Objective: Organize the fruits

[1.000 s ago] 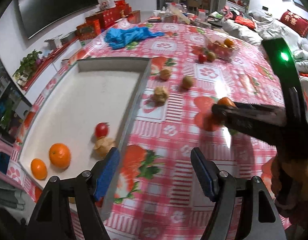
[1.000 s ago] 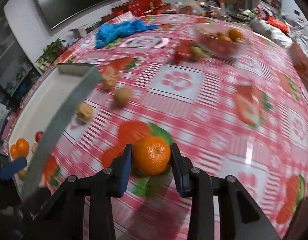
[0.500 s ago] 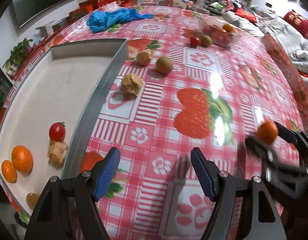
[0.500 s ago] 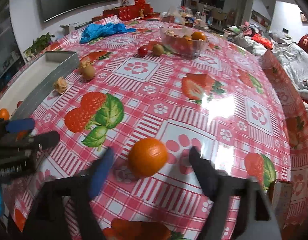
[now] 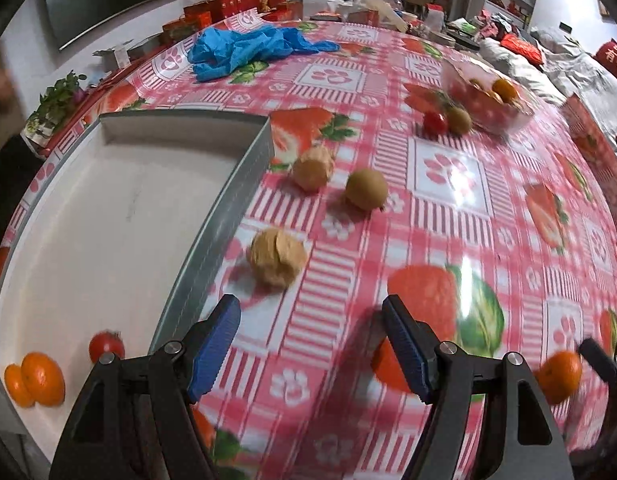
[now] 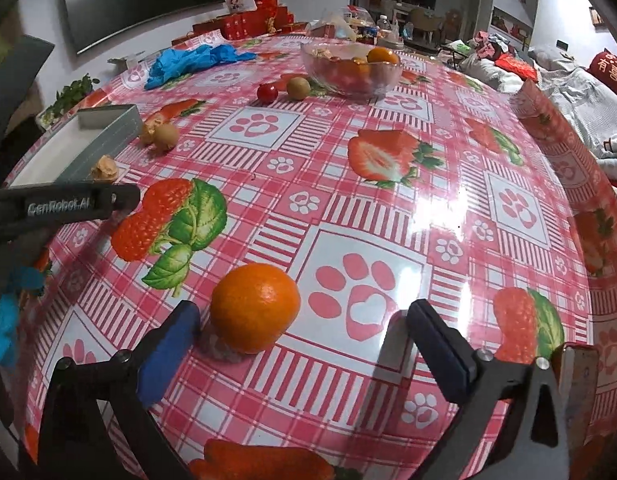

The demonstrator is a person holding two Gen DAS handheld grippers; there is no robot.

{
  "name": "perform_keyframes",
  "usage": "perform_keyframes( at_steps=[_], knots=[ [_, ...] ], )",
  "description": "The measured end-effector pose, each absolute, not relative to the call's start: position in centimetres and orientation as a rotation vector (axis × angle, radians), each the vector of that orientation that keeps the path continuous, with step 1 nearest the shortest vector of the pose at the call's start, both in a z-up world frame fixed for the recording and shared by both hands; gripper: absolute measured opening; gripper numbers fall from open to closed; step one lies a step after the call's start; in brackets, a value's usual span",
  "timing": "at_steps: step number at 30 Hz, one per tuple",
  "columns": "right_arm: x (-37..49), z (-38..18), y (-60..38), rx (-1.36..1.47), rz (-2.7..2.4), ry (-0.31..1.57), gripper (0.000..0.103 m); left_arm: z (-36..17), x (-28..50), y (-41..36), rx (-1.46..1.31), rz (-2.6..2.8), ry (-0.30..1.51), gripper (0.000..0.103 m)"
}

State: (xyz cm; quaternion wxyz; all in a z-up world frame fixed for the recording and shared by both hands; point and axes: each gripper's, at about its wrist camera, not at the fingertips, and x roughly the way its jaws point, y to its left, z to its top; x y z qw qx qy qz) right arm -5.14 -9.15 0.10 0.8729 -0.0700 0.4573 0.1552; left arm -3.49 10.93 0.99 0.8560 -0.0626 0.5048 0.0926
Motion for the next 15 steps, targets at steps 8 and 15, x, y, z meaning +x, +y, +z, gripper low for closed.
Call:
perform_keyframes(
  at_steps=[8,15],
  knots=[
    [-5.2,0.1,-9.1,-0.146,0.323,0.954,0.103,0.9,-1.6,10.7,-0.124,0.21,1.029,0.074],
    [-5.2,0.1,-9.1,-0.147,0.322,0.954,0.103,1.3,-1.3,10.8,-0.118,0.178,1.02,0.027]
  ],
)
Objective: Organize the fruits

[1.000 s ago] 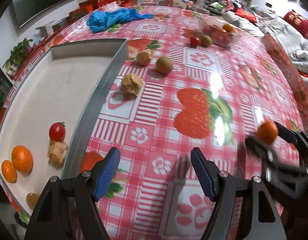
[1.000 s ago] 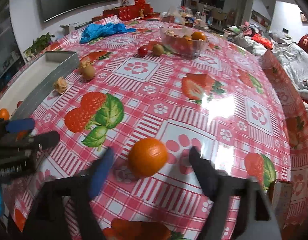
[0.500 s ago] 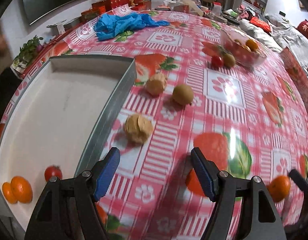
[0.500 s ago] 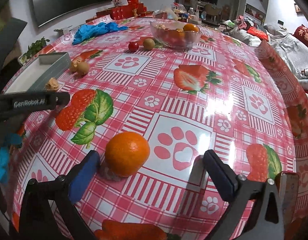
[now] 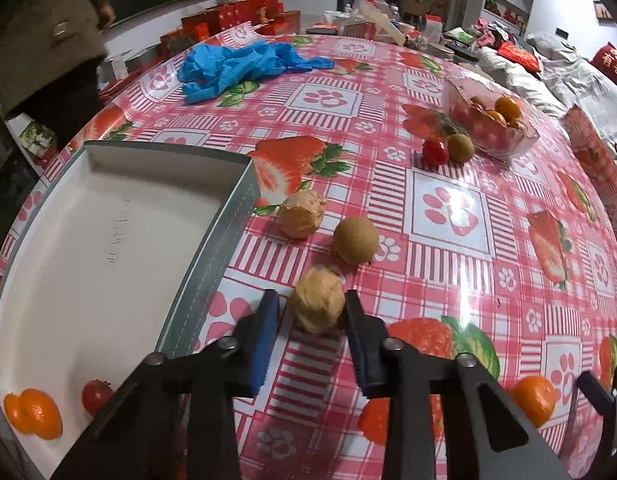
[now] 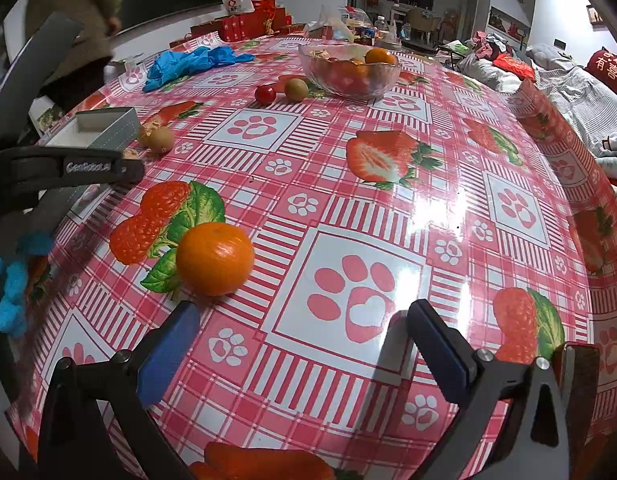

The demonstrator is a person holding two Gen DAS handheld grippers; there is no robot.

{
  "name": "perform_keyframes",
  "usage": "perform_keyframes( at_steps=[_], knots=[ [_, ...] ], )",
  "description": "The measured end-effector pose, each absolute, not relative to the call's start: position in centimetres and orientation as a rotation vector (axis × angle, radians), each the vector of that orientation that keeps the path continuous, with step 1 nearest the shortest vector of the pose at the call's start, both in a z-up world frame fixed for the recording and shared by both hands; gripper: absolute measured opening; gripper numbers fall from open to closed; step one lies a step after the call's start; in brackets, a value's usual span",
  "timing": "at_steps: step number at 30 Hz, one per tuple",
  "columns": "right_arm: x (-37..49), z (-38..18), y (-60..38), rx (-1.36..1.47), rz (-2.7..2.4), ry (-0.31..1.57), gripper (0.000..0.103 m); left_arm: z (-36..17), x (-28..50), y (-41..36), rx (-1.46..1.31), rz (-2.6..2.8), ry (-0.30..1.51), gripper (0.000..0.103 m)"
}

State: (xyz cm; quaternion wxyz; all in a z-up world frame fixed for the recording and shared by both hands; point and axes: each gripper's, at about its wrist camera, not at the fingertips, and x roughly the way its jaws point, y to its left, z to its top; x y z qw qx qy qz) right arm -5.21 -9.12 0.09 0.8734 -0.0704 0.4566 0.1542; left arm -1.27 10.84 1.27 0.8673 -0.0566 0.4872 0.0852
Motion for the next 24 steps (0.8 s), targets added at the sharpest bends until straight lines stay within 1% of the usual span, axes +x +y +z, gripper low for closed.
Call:
perform_keyframes(
  at_steps=[5,13,24],
  knots=[
    [-5.2,0.1,-9.1,-0.147,0.322,0.954,0.103,1.4,-3.7,10.7,-0.103,0.148,1.022,0.027],
    [-5.3,0.2,-9.1,-0.147,0.322,0.954,0.103,1.3,-10.7,10.6,-0.097,0.145,0.995,0.027],
    [-5.2,0.1,-9.1,-0.148,0.321,0.954,0.103,1.3,-11.2,10.6,-0.086,0.152,0.969,0.029]
  ],
)
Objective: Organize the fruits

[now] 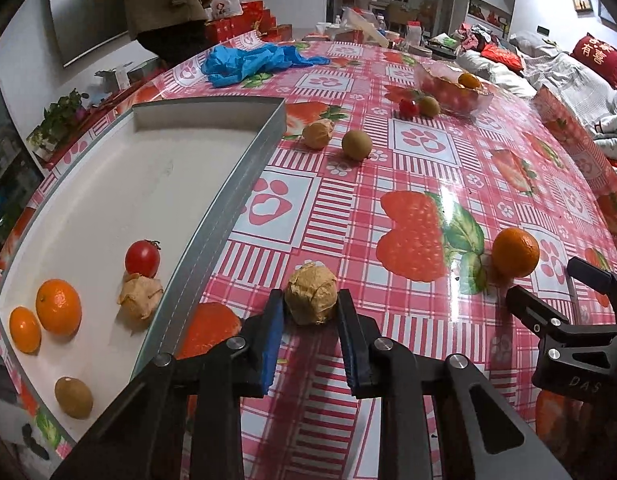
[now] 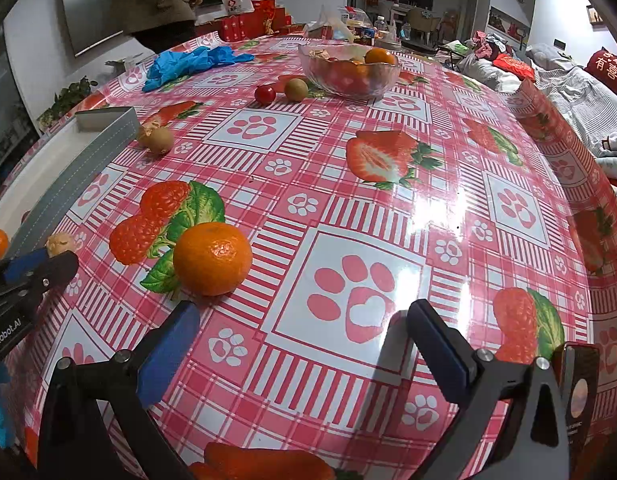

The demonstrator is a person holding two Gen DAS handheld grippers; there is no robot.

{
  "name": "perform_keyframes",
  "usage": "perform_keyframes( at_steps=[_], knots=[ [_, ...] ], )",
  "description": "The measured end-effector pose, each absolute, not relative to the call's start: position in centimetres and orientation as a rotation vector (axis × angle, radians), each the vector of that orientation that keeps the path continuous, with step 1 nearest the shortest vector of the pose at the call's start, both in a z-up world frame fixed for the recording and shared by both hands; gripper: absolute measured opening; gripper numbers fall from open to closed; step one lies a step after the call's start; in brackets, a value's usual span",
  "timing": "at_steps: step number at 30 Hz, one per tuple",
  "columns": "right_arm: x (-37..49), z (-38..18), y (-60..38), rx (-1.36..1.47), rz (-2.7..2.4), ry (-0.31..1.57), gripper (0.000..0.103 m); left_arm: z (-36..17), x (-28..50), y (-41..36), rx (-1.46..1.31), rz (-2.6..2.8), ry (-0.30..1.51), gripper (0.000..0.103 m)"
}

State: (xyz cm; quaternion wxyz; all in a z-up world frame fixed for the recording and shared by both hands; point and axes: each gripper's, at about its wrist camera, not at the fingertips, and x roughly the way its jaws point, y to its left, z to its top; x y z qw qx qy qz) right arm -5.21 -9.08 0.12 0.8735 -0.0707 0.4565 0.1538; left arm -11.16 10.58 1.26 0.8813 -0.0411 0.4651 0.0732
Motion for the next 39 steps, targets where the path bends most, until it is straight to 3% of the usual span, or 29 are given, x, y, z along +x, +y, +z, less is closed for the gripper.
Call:
perform_keyframes(
  at_steps=[2,3,17,19,24,28,39],
  knots=[
    [-5.2,0.1,-9.1,-0.148,0.321,0.954,0.103,1.2,-11.0,10.6,-0.084,0.158,0.976,0.05],
    [-5.2,0.2,-9.1,-0.148,0.321,0.954,0.103,1.0,-10.8,10.8,-0.098,0.168,0.988,0.069],
    [-5.2,0.1,-9.1,-0.148,0.321,0.954,0.103,1.0,-10.1,10.3,-0.093,0.142,0.992,0.068],
    [-5.3,0.2,-9.1,-0.148,0.321,0.953,0.103,1.1,-10.1,10.2,-0.089,0.132,0.986,0.054],
    [-5.3,0.2,-9.1,-0.148,0.32,0.953,0.103,1.3,-10.1,9.9,-0.081,0.103,0.982,0.038],
    [-5.3,0.2,-9.0,-0.149,0.32,0.953,0.103,1.4,-10.4,10.2,-0.095,0.087,0.985,0.033],
    [-5.2,0.1,-9.0,-0.15,0.319,0.954,0.103,1.4,-10.9,10.4,-0.096,0.078,0.984,0.033]
  ],
)
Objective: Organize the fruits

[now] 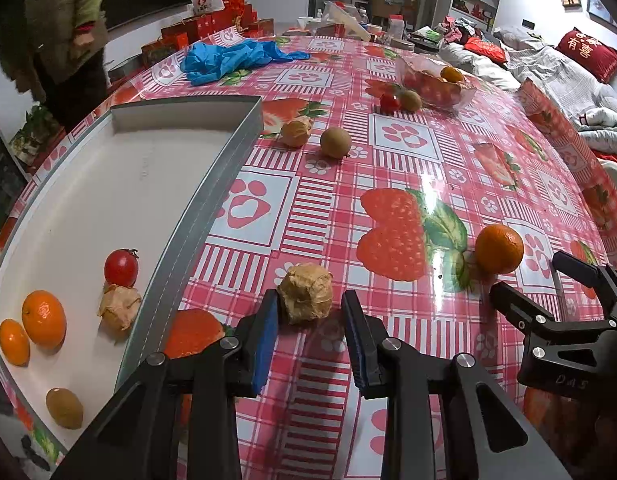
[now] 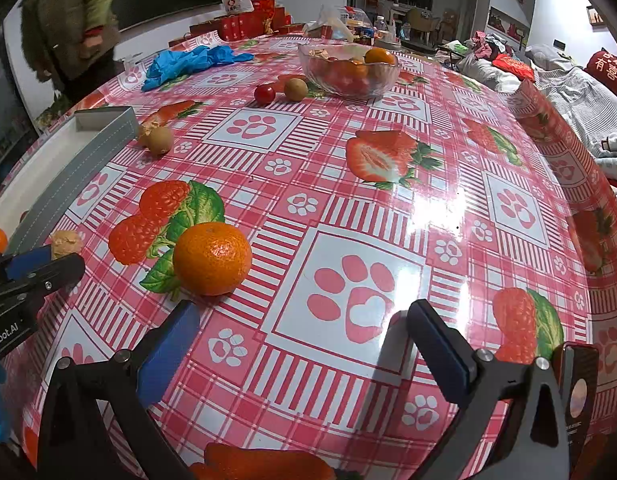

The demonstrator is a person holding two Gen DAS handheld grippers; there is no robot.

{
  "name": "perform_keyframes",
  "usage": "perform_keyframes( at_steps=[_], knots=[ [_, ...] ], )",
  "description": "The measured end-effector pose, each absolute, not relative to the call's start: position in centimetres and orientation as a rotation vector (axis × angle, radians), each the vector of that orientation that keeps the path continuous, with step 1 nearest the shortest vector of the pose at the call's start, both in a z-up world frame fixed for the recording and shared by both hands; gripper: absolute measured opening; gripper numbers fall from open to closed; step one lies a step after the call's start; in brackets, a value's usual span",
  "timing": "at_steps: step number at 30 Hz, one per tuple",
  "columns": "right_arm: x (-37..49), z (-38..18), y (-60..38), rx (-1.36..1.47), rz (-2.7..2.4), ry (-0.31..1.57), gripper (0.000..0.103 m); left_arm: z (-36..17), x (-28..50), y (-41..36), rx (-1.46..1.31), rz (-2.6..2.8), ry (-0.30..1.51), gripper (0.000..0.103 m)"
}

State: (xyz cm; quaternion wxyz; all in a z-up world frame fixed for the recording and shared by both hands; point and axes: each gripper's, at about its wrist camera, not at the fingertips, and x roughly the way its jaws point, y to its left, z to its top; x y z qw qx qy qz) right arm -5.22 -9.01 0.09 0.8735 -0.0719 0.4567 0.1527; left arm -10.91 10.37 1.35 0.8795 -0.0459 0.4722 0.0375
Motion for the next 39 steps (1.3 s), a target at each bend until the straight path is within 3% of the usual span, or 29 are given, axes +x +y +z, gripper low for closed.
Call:
perform_keyframes(
  at_steps=[15,18,21,24,39],
  knots=[
    [-3.9,0.7,-6.6,-0.152,0.349,0.991,0.103,1.4,-10.3,10.3,-0.08,0.079,0.994,0.034],
    [-3.7,1.1,-5.8,-0.138,0.382,0.994,0.092,1.4,-10.2,10.4,-0.084,0.078,0.993,0.034],
    [-3.7,1.1,-4.9,-0.158,0.388,0.997,0.072,1.4,-10.1,10.4,-0.089,0.074,0.995,0.034],
    [-3.7,1.4,-4.6,-0.161,0.397,0.992,0.043,1.4,-10.2,10.6,-0.1,0.065,0.996,0.034],
    [-4.7,1.7,-6.9,-0.051,0.438,1.047,0.041,3.3,-12.1,11.4,-0.133,0.029,0.961,0.034]
  ],
)
